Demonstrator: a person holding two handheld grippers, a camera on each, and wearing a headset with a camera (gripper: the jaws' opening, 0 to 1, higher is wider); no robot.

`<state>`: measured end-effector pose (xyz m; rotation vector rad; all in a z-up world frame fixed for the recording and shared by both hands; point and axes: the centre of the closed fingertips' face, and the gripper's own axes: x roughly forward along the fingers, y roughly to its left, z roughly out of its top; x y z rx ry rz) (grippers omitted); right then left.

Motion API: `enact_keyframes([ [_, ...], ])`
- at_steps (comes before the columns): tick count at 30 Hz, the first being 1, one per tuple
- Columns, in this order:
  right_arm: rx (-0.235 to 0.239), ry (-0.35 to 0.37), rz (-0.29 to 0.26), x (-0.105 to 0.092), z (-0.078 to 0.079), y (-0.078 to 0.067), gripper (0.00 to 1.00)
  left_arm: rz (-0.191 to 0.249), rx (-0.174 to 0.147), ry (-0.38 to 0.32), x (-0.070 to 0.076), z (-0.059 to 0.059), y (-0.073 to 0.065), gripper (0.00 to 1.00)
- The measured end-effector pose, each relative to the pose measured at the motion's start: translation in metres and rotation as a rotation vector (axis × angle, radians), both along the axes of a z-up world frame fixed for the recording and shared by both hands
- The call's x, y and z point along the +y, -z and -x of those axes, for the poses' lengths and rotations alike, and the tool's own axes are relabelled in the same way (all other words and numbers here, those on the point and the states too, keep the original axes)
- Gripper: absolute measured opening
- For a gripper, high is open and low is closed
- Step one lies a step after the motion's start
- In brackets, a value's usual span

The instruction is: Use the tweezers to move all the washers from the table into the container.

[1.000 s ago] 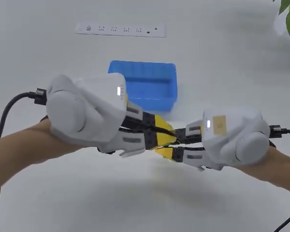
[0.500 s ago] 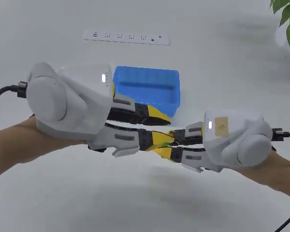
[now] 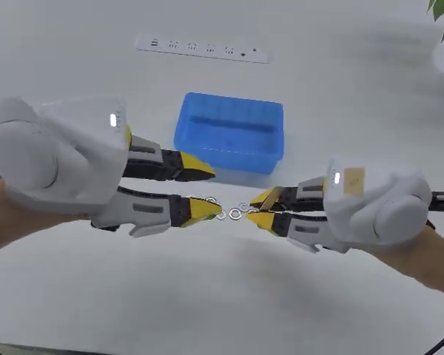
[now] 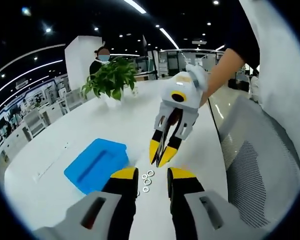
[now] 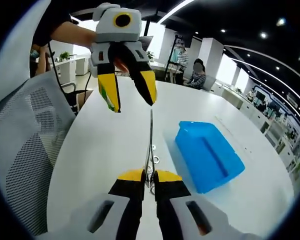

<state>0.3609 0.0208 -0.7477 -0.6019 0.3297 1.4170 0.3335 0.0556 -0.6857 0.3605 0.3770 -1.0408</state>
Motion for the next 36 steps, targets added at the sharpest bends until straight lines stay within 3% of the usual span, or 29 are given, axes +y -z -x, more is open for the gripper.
enact_keyframes([
  [6, 0.015, 0.014, -0.008, 0.001, -0.007, 0.003, 0.09, 0.025, 0.031, -0.064, 0.015, 0.001, 0.01, 0.3],
  [12, 0.011, 0.002, 0.003, 0.001, -0.008, 0.007, 0.09, 0.03, 0.048, -0.08, 0.019, 0.002, 0.017, 0.3],
  [17, 0.033, 0.0, -0.001, 0.002, -0.007, 0.009, 0.09, 0.052, 0.056, -0.075, 0.012, -0.002, 0.017, 0.31],
  [19, 0.036, -0.006, 0.003, 0.003, -0.005, 0.01, 0.08, 0.069, 0.049, -0.063, 0.004, -0.007, 0.013, 0.31],
  [25, 0.043, -0.031, 0.02, 0.006, 0.003, 0.014, 0.08, 0.053, 0.013, 0.003, -0.019, -0.022, 0.006, 0.31],
  [36, 0.041, -0.025, 0.013, 0.004, 0.004, 0.012, 0.08, 0.026, 0.017, 0.021, -0.014, -0.02, 0.008, 0.31],
])
